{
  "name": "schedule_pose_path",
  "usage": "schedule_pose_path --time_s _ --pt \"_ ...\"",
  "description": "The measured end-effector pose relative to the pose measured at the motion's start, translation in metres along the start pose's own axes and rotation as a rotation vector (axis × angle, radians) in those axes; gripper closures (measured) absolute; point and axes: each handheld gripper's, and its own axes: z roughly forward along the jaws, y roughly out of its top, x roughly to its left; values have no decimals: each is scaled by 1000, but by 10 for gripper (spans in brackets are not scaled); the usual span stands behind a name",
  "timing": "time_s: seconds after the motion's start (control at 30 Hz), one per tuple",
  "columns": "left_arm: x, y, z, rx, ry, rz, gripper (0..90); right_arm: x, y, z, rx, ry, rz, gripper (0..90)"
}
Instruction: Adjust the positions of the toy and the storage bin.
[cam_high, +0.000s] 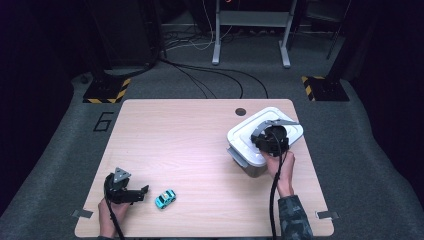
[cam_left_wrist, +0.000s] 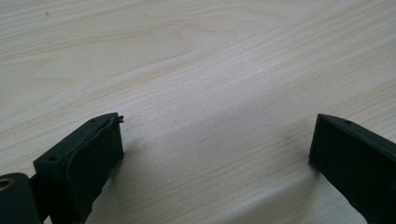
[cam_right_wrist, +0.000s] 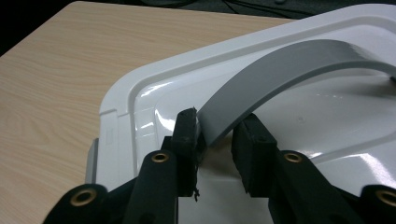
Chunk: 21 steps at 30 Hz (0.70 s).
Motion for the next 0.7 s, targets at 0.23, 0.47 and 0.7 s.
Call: schedule_pose_path --time_s 0.23,0.47,0.7 --pt "0 0 0 -1 1 1 25 -4 -5 -3 -14 57 19 802" --pt "0 0 0 -1 1 1 26 0 -8 -6 -1 39 -18 828" --pt "0 0 0 -1 0 2 28 2 -11 -9 -4 49 -26 831"
